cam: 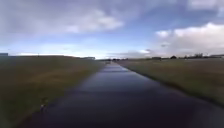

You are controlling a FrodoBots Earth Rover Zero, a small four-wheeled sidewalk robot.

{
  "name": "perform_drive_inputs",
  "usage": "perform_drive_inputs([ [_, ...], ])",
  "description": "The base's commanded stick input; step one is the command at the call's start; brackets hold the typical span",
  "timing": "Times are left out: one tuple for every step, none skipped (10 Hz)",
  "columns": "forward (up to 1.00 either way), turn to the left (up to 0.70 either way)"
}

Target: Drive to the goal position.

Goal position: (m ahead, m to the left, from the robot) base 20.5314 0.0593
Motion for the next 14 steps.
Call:
perform_drive_inputs([
  [1.00, 0.00],
  [1.00, 0.00],
  [1.00, 0.00],
  [1.00, 0.00],
  [1.00, 0.00],
  [1.00, 0.00],
  [1.00, 0.00],
  [1.00, 0.00],
  [1.00, 0.00],
  [1.00, 0.00],
  [1.00, 0.00],
  [1.00, 0.00],
  [1.00, 0.00],
  [1.00, 0.00],
])
